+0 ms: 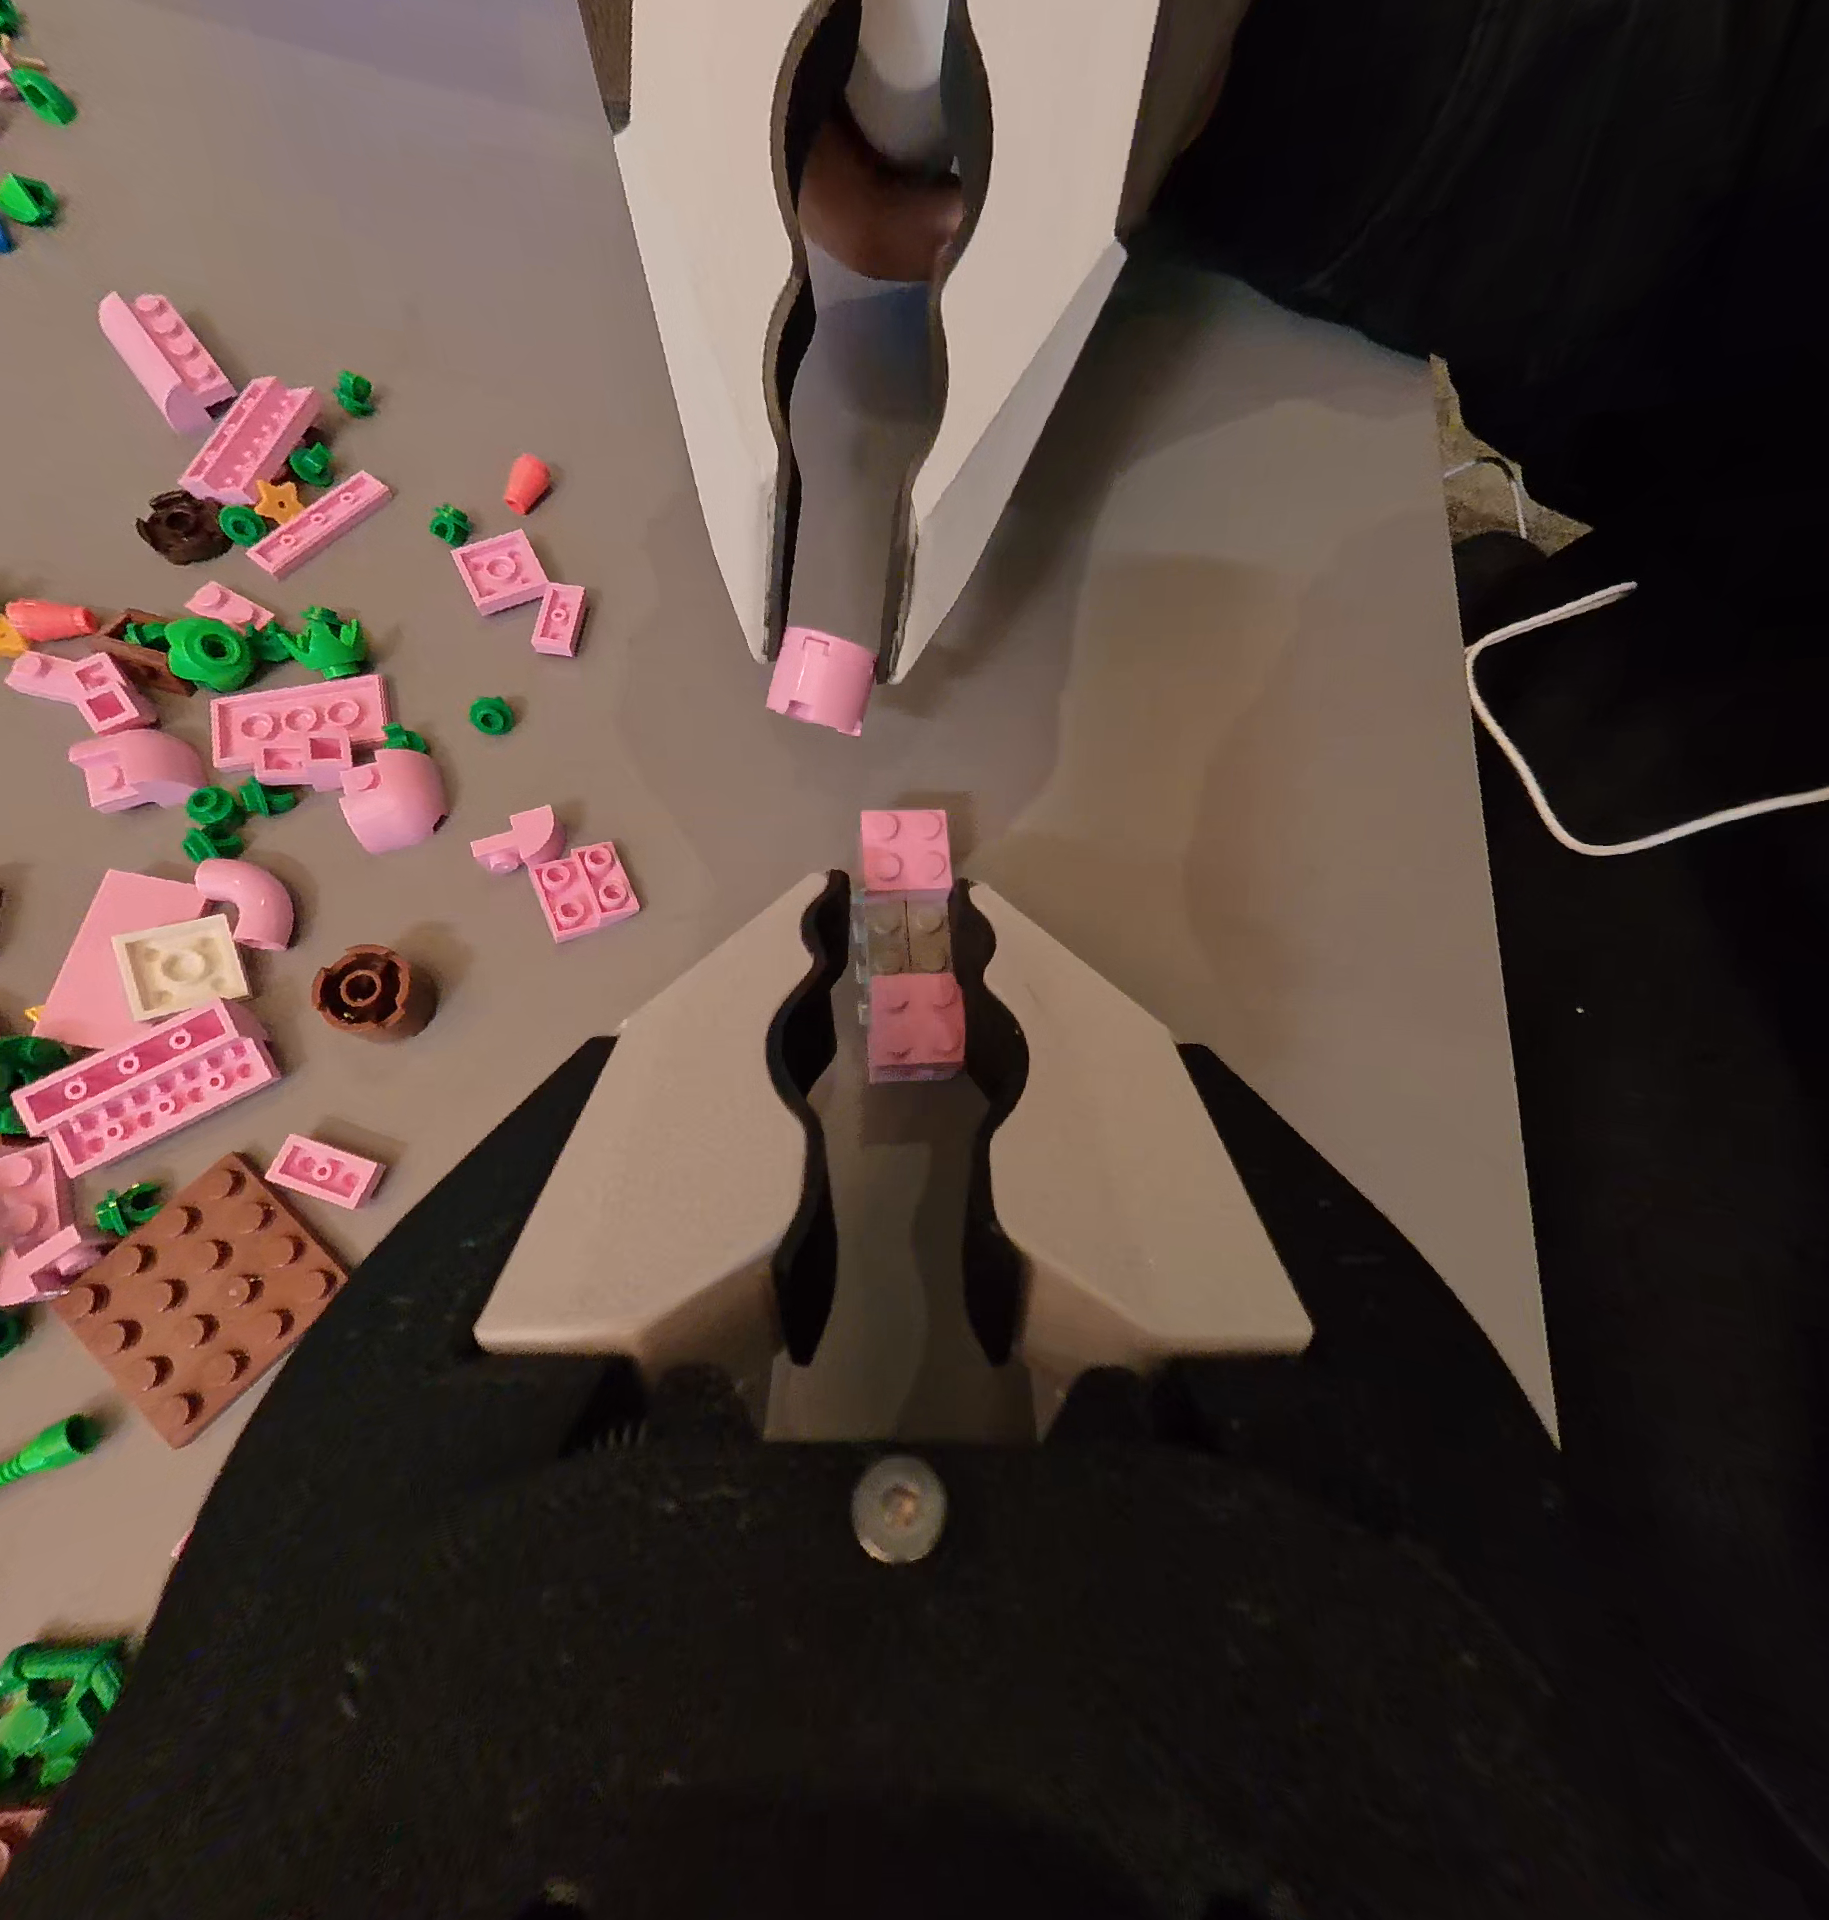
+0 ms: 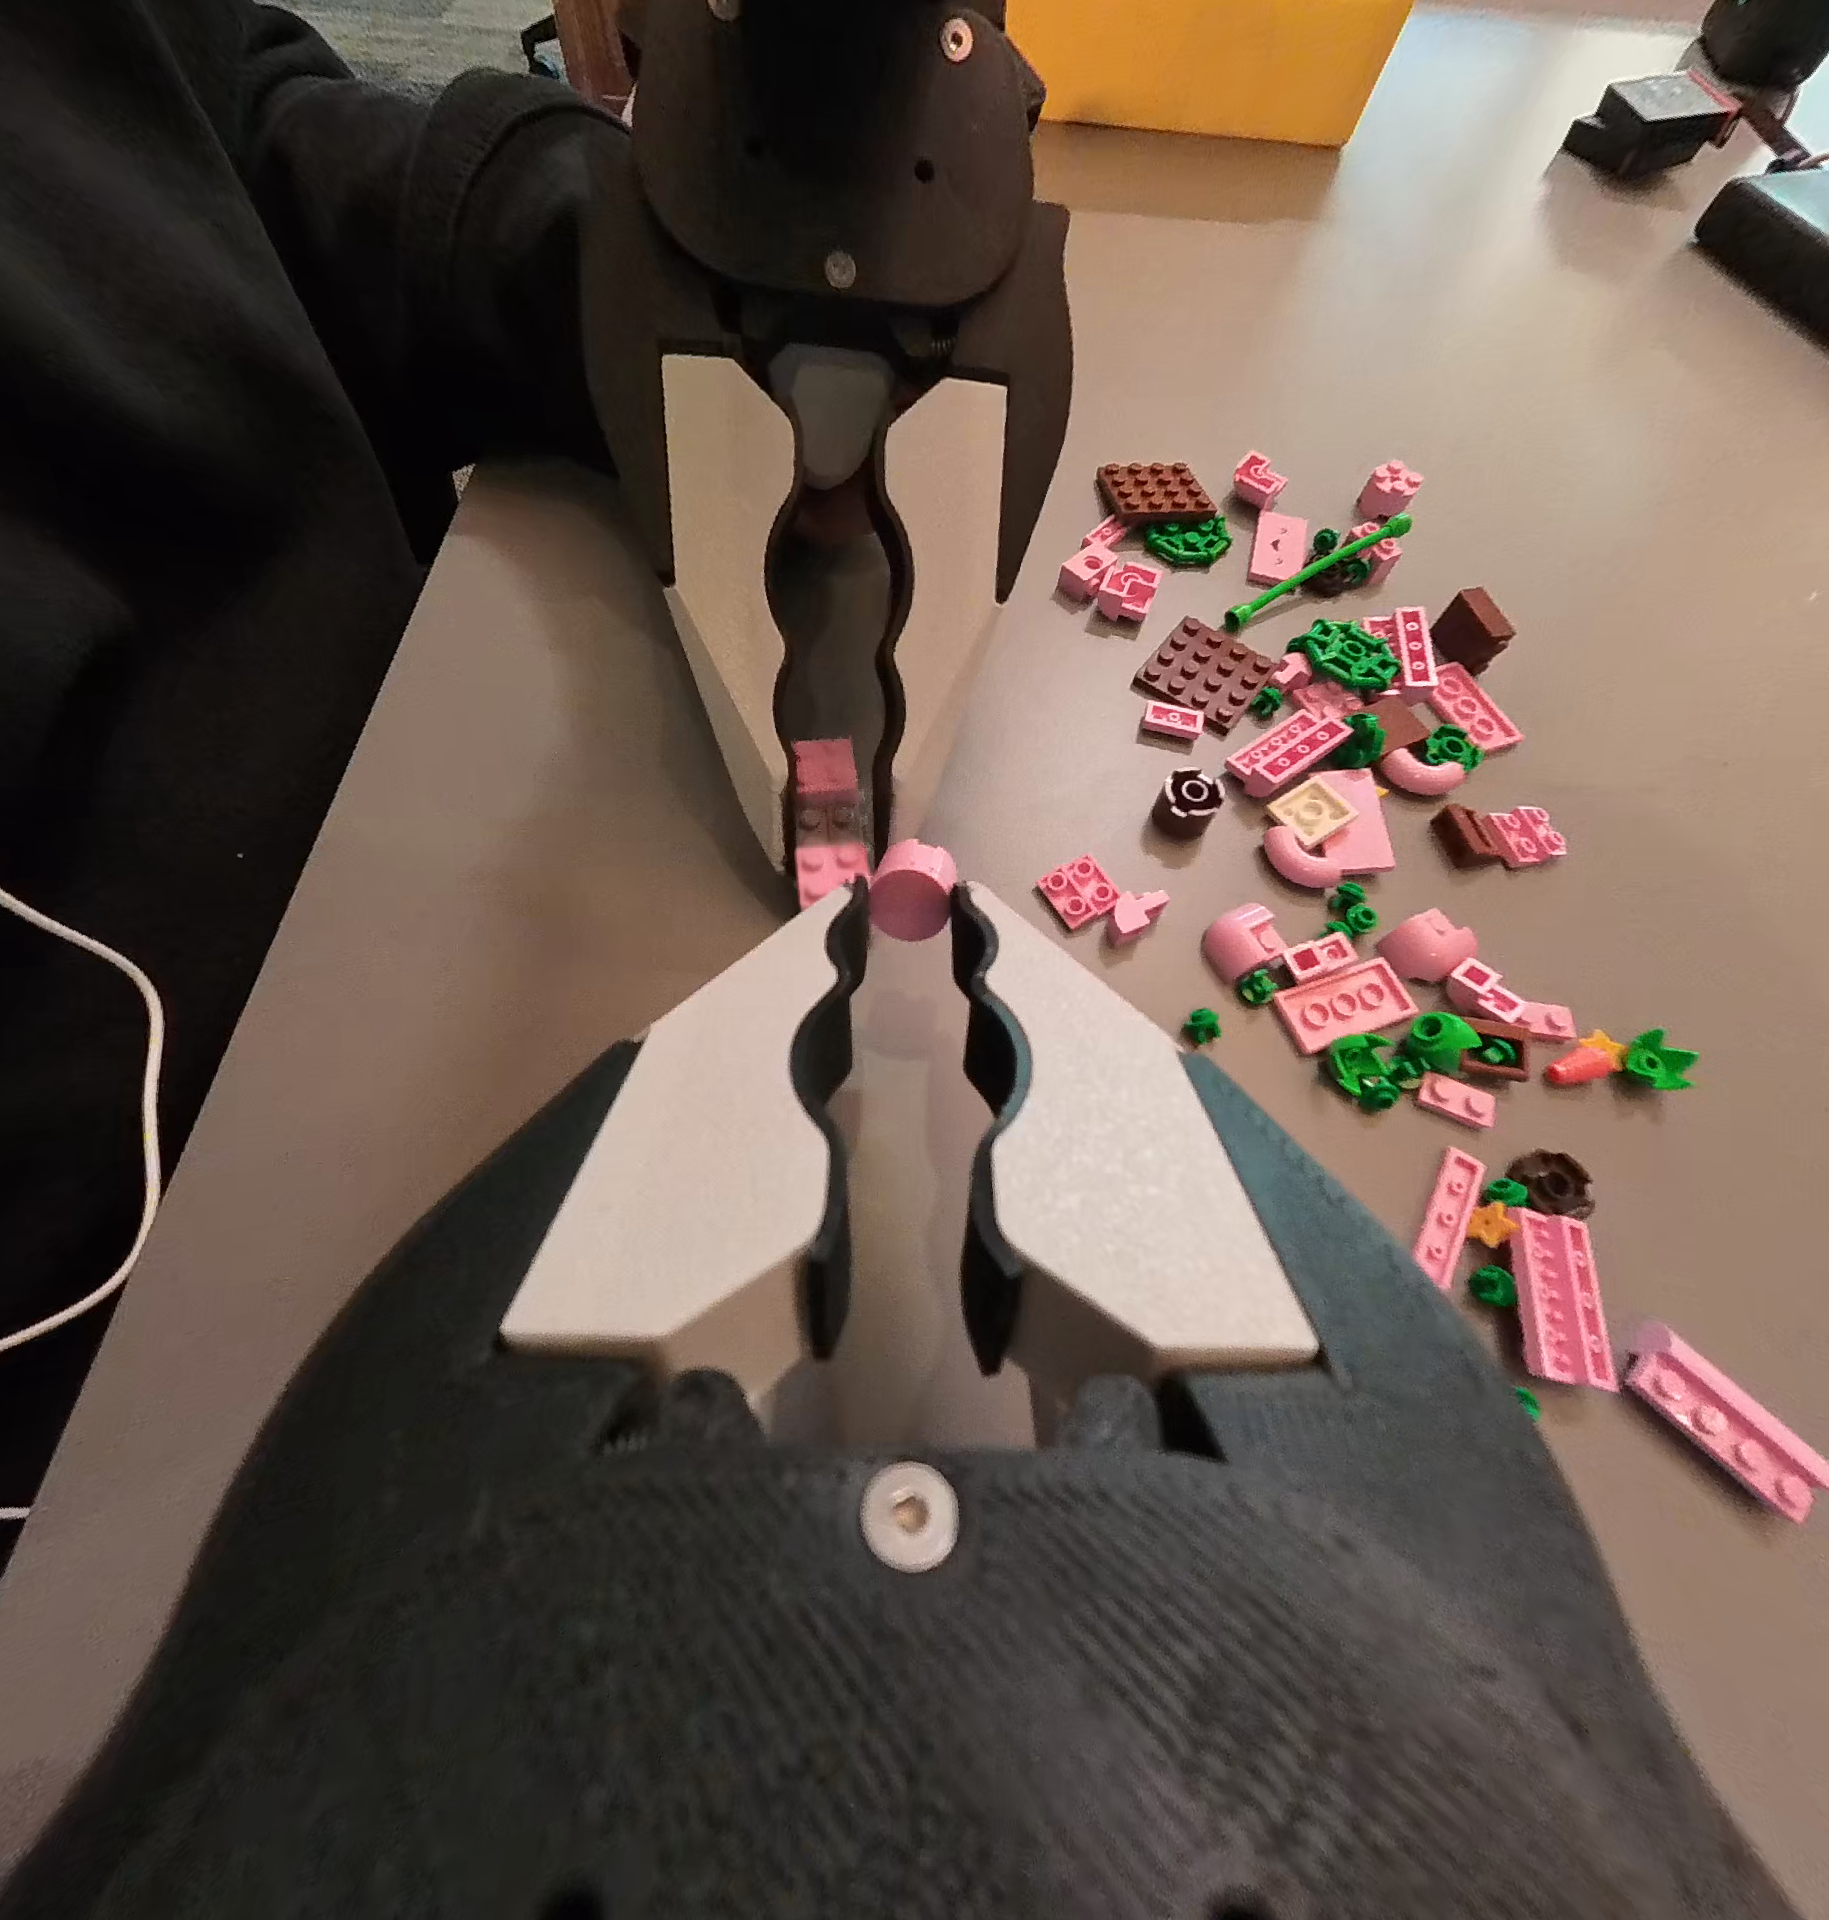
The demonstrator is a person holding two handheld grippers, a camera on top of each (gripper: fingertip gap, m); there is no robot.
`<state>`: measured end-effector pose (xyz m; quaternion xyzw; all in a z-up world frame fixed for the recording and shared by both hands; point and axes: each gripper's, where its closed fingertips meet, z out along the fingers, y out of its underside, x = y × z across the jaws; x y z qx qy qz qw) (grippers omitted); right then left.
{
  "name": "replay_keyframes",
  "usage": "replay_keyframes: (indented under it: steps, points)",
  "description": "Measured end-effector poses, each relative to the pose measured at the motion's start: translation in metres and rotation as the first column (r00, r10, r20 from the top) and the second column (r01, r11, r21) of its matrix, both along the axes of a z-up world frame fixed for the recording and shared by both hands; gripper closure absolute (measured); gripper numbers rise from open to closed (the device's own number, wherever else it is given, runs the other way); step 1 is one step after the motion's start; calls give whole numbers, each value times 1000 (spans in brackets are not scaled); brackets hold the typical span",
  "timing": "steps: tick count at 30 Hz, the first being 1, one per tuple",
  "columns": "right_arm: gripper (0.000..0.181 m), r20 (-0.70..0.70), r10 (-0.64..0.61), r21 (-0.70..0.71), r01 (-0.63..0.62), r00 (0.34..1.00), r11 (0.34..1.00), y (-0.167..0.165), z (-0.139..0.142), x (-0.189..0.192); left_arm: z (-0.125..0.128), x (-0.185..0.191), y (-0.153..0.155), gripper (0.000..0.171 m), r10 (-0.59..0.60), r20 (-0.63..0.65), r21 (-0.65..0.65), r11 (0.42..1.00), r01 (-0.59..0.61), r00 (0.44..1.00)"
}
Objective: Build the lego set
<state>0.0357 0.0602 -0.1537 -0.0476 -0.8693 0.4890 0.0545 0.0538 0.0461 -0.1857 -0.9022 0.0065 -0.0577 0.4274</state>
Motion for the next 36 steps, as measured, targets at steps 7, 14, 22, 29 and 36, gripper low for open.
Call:
replay_keyframes:
  steps: [7, 14, 22, 29, 36]
  points:
    - [167, -29, -19, -21, 19, 999, 1000, 1, 5, -4, 3, -1, -1, 152, 6, 5, 19, 1000, -6, 1000]
    - [167, -278, -149, -147, 111, 949, 983, 0, 41, -21, 39, -10, -2, 147, 38, 146, 246, 967, -73, 989]
    - [167, -735, -328, -267, 192, 594, 945, -5, 93, -22, 85, -15, -1, 140, -13, 366, 475, 863, -175, 930]
    - [168, -824, -364, -330, 154, 435, 931, -27, 100, -8, 120, -23, -14, 136, -128, 527, 612, 743, -270, 840]
    - [168, -832, -359, -337, 130, 422, 933, -38, 94, -5, 130, -14, -15, 145, -255, 608, 644, 712, -279, 752]
